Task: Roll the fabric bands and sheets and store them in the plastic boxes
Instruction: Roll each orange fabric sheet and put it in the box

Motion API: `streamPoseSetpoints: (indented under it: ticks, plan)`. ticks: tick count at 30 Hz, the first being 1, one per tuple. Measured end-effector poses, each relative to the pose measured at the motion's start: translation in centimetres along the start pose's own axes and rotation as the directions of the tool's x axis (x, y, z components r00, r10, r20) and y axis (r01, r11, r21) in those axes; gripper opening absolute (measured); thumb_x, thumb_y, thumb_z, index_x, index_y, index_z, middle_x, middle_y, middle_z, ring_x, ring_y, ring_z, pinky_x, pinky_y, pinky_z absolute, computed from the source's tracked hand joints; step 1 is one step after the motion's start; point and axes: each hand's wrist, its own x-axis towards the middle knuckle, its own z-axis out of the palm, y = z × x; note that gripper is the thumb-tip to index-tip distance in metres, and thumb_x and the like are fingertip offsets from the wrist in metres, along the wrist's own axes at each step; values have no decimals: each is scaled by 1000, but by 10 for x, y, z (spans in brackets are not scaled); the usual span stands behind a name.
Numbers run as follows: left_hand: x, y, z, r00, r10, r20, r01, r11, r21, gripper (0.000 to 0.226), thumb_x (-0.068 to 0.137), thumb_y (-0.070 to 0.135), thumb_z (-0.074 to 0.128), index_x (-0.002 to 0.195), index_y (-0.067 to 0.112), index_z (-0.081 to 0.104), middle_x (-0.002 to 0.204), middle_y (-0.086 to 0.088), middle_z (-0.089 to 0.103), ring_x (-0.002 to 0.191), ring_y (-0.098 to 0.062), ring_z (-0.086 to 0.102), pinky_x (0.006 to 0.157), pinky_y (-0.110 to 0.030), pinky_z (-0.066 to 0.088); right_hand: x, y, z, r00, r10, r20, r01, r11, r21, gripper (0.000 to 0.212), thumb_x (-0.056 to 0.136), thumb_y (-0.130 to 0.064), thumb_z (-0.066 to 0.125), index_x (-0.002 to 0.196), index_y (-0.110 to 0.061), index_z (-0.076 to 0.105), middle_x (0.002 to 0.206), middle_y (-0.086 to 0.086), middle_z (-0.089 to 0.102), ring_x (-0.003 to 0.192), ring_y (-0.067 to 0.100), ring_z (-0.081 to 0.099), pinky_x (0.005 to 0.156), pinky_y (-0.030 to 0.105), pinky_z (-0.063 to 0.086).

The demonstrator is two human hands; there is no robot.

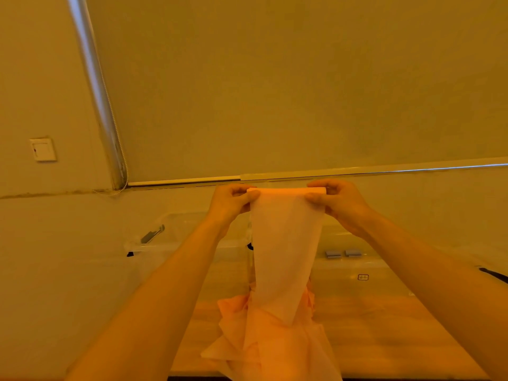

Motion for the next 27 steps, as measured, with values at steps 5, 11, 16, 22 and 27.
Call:
streamPoseSetpoints:
  ticks: [5, 11, 16, 22, 27]
  plan:
    - [-2, -5, 1, 1000, 0, 2, 0, 1000, 25, 21, 88, 15, 64, 109, 10, 67, 106, -6, 65, 95, -19, 63, 72, -23, 55, 0, 9, 1, 1000, -6, -19, 6, 1000, 1, 16, 85, -12, 69, 100, -13, 66, 98, 4, 66, 89, 18, 64, 68, 24, 54]
    - [-3, -15, 2, 999, 23, 25, -24, 999, 40, 33, 83, 7, 69, 116, 12, 65, 107, -2, 65, 95, -15, 63, 75, -21, 55, 0, 17, 5, 997, -24, -67, 25, 1000, 15, 18, 82, -13, 72, 99, -13, 65, 94, 0, 65, 86, 16, 63, 68, 26, 57]
    - [-4, -18, 4, 1000, 12, 16, -12, 999, 40, 27, 86, 10, 66, 113, 10, 67, 100, -1, 65, 86, -10, 63, 66, -18, 56, -2, 22, 4, 998, -30, -47, 28, 999, -24, 27, 78, -10, 76, 103, -12, 67, 98, 0, 65, 89, 16, 62, 68, 24, 55]
    - [-5, -24, 3, 997, 61, 47, -65, 995, 72, 30, 84, 6, 68, 113, 16, 65, 110, -1, 63, 100, -16, 61, 79, -26, 56, -5, 27, 4, 998, -47, -41, 45, 998, -33, 21, 78, -11, 76, 96, -16, 68, 97, 1, 66, 89, 17, 62, 72, 28, 54]
    - [-5, -29, 8, 997, 64, 42, -68, 991, 113, 26, 85, 10, 68, 111, 14, 67, 104, 1, 64, 93, -13, 61, 74, -22, 55, -4, 30, 7, 997, -19, -78, 15, 998, -55, 15, 82, -17, 73, 96, -15, 68, 97, 2, 65, 88, 17, 61, 66, 25, 51]
